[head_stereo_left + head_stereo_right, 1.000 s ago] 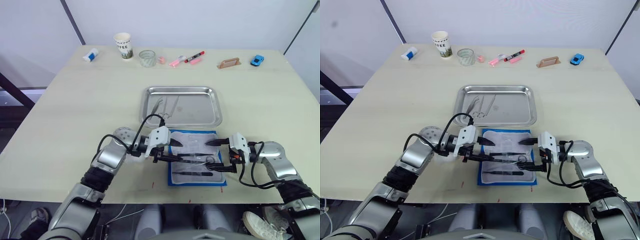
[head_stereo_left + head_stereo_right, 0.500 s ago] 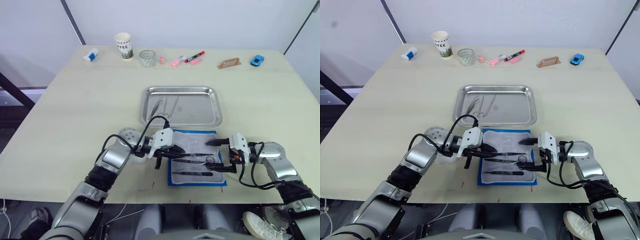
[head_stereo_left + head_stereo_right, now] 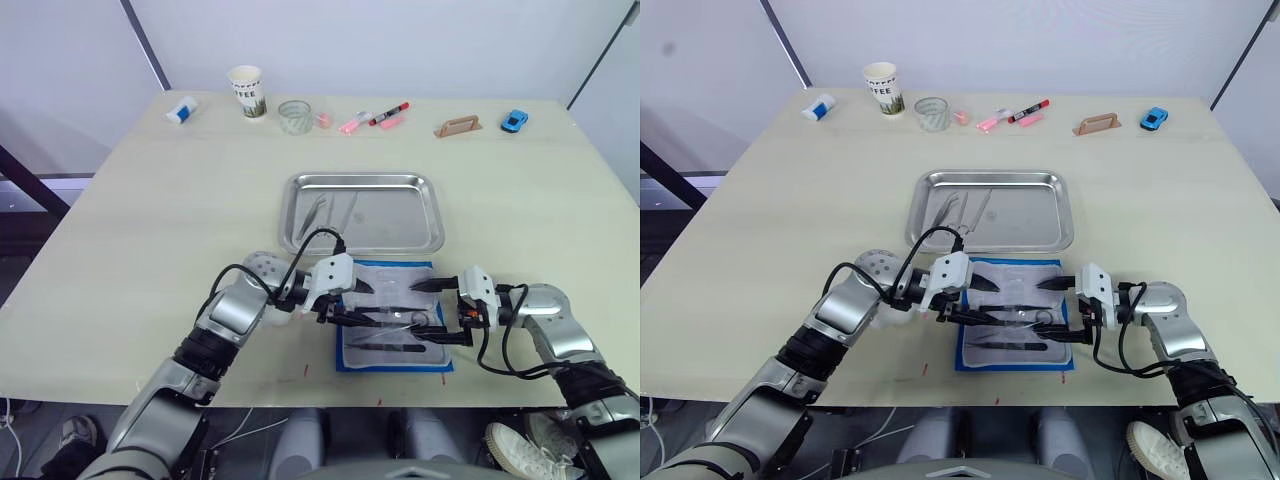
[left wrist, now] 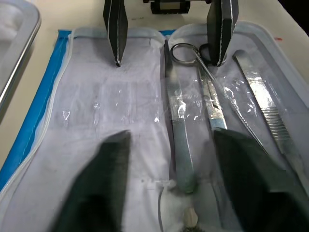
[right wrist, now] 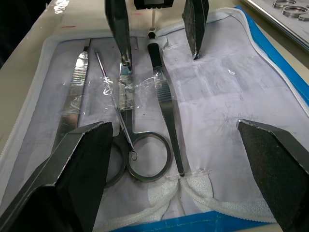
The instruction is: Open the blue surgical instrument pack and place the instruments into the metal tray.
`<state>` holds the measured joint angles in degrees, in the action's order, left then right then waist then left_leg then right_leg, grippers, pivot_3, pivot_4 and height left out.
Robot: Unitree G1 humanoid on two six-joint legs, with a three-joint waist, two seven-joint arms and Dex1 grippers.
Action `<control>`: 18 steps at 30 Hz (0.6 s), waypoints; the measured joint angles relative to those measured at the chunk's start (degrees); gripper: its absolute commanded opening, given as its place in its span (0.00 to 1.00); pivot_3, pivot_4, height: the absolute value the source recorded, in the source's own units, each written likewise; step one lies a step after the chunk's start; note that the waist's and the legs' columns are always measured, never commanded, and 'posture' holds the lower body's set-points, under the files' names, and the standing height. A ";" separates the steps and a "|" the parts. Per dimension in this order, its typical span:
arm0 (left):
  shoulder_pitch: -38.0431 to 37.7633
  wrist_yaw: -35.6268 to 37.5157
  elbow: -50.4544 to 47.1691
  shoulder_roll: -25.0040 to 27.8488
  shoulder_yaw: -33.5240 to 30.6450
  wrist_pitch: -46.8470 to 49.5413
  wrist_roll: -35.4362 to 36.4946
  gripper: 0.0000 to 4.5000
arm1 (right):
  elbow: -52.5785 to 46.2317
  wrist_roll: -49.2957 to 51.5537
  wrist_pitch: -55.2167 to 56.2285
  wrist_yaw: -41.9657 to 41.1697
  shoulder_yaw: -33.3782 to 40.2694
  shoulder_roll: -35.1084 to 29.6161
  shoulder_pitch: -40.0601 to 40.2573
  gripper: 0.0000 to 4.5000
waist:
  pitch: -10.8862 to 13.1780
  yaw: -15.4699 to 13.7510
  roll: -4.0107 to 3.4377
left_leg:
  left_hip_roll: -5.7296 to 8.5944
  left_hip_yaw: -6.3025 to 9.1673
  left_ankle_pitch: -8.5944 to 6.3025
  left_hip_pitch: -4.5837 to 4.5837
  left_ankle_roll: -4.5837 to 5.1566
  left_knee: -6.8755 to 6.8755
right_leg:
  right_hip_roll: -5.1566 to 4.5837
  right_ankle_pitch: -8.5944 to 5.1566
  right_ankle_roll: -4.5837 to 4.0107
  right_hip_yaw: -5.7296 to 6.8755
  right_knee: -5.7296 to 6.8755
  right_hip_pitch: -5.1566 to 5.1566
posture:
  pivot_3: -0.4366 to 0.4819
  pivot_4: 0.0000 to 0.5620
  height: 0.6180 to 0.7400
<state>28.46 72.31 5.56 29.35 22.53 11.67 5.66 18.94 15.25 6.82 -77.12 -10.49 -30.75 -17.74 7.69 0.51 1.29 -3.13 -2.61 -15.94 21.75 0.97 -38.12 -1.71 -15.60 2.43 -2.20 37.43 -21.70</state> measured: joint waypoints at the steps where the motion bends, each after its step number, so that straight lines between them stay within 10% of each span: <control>1: -0.01 -0.01 -0.05 0.02 0.01 0.05 0.00 0.61 | -0.04 0.00 -0.01 0.01 0.00 0.00 0.05 1.00 | 0.00 -0.01 0.00 | 0.00 0.00 0.00 0.00 0.00 0.00 | 0.00 0.00 0.00 0.00 0.00 0.00 | 0.48 0.27 1.00; 9: 0.00 -0.39 -0.05 0.20 0.08 -0.51 -0.51 0.61 | -0.19 0.00 -0.16 0.10 -0.01 0.11 0.24 1.00 | 0.00 0.00 0.00 | 0.00 0.00 0.00 0.00 0.00 0.00 | 0.00 0.00 0.00 0.00 0.00 0.00 | 0.48 0.27 1.00; 18: 0.07 -0.32 0.20 0.37 1.27 -2.52 -2.72 0.01 | -0.39 0.00 -0.25 0.13 0.01 0.12 0.37 1.00 | -0.02 -0.02 0.02 | 0.00 0.00 0.00 -0.01 0.00 0.00 | 0.00 0.00 0.00 -0.01 0.01 0.00 | 0.48 0.27 1.00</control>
<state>28.54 71.99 5.77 29.72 23.80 9.15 2.94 18.54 15.25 6.57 -76.98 -10.48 -30.63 -17.38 7.67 0.49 1.31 -3.13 -2.61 -15.94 21.74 0.97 -38.12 -1.71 -15.60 2.43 -2.21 37.44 -21.70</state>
